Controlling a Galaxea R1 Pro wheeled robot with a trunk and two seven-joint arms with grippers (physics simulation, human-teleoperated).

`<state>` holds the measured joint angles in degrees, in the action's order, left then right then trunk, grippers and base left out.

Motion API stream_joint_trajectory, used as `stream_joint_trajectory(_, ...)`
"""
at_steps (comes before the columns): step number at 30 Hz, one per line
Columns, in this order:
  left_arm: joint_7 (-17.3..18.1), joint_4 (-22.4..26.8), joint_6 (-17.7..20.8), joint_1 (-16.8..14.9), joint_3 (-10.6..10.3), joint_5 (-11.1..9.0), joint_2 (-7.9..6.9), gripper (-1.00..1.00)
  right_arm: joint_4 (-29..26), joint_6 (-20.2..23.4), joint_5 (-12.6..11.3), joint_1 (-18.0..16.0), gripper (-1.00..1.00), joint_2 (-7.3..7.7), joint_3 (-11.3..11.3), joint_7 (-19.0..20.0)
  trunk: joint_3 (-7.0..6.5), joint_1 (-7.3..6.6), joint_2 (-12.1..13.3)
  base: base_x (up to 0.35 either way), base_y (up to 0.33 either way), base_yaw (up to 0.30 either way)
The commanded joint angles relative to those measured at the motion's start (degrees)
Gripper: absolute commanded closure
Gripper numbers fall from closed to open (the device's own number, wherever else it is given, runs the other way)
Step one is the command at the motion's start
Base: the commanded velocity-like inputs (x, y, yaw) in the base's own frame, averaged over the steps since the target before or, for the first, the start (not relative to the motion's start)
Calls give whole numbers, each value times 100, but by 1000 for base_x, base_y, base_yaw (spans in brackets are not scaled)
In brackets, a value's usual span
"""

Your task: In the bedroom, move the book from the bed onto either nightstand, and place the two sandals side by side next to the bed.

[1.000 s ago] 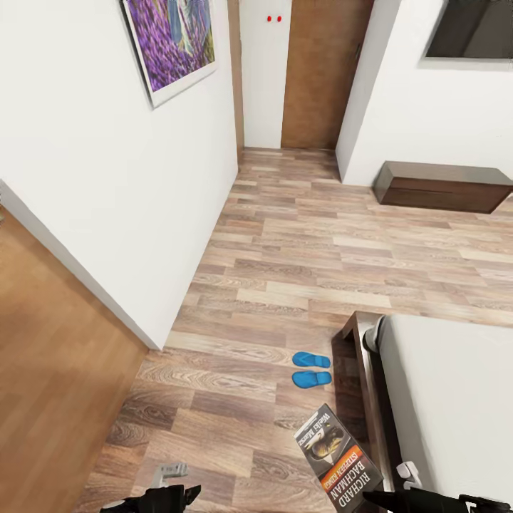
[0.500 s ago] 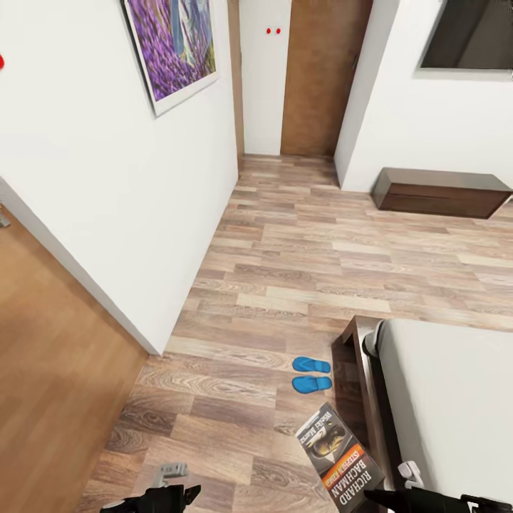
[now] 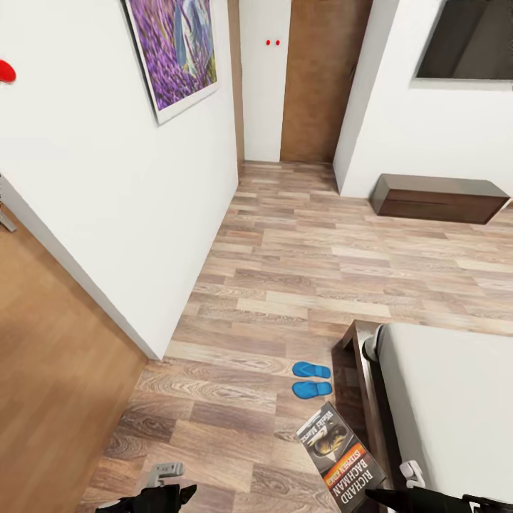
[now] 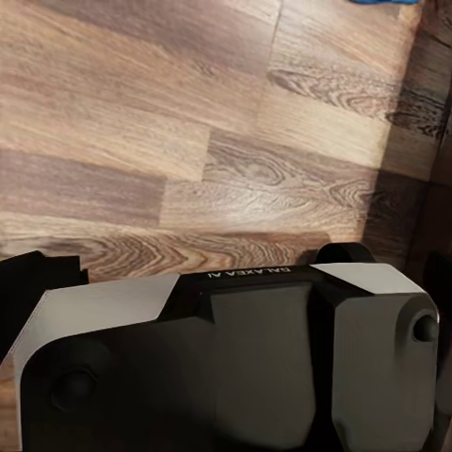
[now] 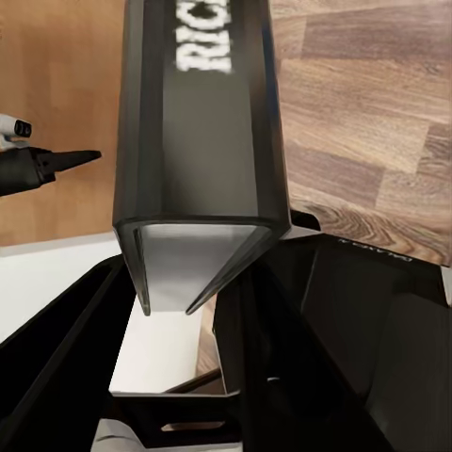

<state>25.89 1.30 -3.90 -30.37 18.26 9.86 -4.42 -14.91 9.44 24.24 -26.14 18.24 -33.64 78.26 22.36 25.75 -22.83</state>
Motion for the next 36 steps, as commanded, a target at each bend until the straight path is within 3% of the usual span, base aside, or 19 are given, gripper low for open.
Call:
stream_joint_trajectory(1,12,-7,-31,-4,39,61,-3,-100,-4,60,45,-5,100,-3,-47,31,-1,3,-9,0,0,0)
stream_joint_trajectory(36,4,-7,-31,-4,32,68,11,-100,-4,58,45,-5,100,-2,-55,24,-328,3,-9,0,0,0)
